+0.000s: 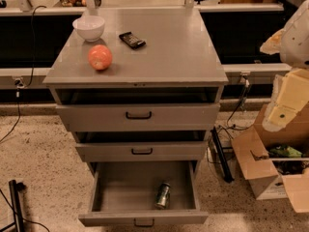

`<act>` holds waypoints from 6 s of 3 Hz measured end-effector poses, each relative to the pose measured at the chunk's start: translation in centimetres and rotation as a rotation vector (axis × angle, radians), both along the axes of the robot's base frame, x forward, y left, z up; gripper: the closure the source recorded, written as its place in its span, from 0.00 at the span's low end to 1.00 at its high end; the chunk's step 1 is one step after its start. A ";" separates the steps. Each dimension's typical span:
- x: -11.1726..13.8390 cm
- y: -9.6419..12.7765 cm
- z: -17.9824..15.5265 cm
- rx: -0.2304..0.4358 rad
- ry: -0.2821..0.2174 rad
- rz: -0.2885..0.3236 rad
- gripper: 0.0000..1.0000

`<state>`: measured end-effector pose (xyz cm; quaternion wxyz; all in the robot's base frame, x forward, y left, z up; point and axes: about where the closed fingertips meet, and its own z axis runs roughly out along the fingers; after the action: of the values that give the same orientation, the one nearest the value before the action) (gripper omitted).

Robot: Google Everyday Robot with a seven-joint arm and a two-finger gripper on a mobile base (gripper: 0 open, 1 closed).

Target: Pick green can from bottom drawer and place on counter

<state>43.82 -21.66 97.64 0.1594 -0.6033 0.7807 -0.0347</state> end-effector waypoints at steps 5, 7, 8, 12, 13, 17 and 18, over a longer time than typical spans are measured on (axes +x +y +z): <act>4.1 -4.5 -9.3 -0.032 -0.012 -0.438 0.00; 4.5 -4.0 -11.0 0.002 0.109 -0.437 0.00; 4.5 -1.6 -16.4 0.106 0.328 -0.502 0.00; 4.7 5.7 -24.5 0.149 0.486 -0.637 0.00; 6.2 7.7 -28.5 0.169 0.481 -0.734 0.00; 10.8 10.2 -35.5 0.266 0.425 -0.988 0.00; 13.0 11.3 -42.9 0.210 0.469 -1.073 0.00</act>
Offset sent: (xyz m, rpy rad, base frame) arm 0.0050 -0.0025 -0.0046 0.0134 -0.0070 -0.0434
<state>56.86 -10.31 54.74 0.0016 -0.0970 0.9901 0.1010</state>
